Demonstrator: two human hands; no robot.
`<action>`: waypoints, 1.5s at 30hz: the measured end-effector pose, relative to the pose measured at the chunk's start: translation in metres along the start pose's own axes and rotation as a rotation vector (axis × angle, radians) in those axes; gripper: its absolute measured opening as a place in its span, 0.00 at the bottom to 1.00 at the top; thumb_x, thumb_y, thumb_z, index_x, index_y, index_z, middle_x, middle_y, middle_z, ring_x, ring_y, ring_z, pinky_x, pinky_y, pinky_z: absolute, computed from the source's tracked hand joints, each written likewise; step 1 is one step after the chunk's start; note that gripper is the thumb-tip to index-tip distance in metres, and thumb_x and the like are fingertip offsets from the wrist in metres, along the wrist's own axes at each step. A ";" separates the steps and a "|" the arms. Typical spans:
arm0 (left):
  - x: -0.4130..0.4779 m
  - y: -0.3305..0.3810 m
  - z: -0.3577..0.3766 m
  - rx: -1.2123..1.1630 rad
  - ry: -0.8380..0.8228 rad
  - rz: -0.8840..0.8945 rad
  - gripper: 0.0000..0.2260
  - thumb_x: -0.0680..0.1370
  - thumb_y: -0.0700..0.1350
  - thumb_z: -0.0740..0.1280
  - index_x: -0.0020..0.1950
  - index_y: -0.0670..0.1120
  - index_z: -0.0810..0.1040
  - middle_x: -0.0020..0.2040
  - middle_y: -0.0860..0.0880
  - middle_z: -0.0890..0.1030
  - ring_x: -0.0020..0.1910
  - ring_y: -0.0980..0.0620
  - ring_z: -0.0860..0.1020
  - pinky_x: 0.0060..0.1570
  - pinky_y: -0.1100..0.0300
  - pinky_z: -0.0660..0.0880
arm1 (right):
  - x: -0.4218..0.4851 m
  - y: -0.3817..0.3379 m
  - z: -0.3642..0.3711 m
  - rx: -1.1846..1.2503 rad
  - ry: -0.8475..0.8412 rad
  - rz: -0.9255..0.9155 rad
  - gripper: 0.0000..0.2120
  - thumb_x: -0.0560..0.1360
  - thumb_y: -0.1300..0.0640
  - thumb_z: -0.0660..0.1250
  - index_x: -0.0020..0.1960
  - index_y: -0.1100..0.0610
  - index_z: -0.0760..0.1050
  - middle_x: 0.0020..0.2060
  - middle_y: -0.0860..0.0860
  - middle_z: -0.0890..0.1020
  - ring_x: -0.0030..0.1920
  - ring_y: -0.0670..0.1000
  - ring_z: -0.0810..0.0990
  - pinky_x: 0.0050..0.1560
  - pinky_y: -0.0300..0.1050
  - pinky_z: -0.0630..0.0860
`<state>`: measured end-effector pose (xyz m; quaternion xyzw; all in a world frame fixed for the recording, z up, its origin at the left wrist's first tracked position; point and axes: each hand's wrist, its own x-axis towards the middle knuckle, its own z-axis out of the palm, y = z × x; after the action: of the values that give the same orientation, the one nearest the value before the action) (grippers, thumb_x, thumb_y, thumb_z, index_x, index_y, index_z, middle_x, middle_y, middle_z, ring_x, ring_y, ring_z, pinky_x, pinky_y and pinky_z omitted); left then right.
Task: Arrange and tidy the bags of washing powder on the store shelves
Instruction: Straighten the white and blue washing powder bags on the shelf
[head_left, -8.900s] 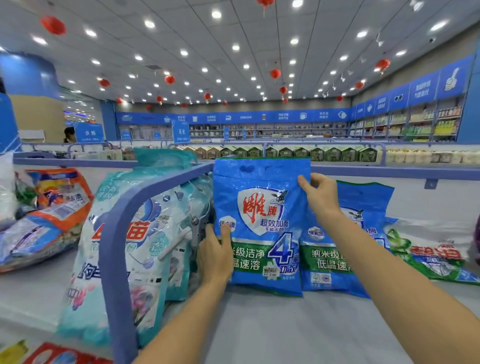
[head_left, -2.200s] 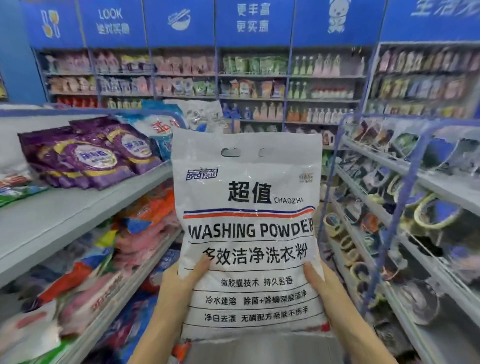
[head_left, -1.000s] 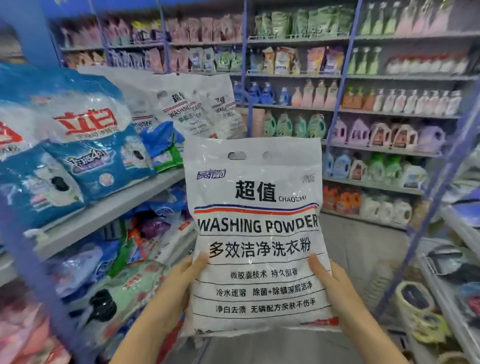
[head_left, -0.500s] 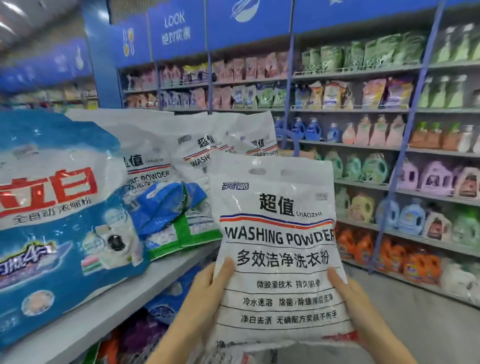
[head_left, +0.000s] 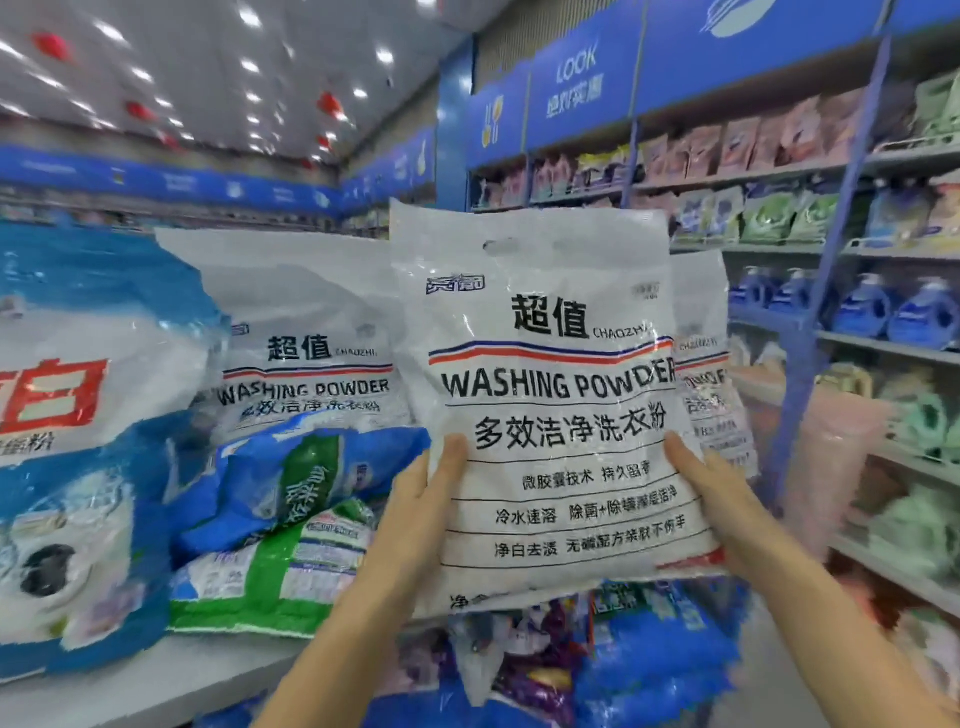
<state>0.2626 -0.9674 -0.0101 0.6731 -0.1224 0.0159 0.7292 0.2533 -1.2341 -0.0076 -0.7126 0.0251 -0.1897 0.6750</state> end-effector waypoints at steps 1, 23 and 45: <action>0.011 0.002 0.005 -0.001 0.040 -0.005 0.36 0.62 0.75 0.58 0.61 0.55 0.77 0.58 0.54 0.81 0.56 0.53 0.80 0.55 0.51 0.78 | 0.019 0.000 0.000 -0.025 -0.029 -0.011 0.37 0.56 0.31 0.69 0.60 0.49 0.75 0.56 0.45 0.80 0.50 0.45 0.82 0.48 0.43 0.78; 0.052 -0.053 0.047 0.345 0.696 0.135 0.18 0.79 0.61 0.53 0.46 0.49 0.74 0.44 0.52 0.79 0.46 0.50 0.77 0.49 0.51 0.72 | 0.087 0.073 0.047 -0.269 -0.041 -0.460 0.30 0.78 0.41 0.47 0.74 0.55 0.58 0.60 0.63 0.77 0.47 0.48 0.81 0.57 0.53 0.72; -0.010 0.011 -0.094 0.793 0.714 0.275 0.35 0.67 0.45 0.78 0.70 0.46 0.67 0.62 0.48 0.77 0.57 0.53 0.75 0.59 0.56 0.71 | 0.002 0.002 0.127 -0.200 -0.191 -1.159 0.12 0.74 0.62 0.58 0.54 0.60 0.77 0.49 0.51 0.80 0.54 0.45 0.75 0.61 0.36 0.71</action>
<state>0.2659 -0.8723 -0.0068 0.8269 0.0613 0.3833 0.4070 0.2945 -1.1139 -0.0107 -0.6842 -0.4111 -0.4589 0.3903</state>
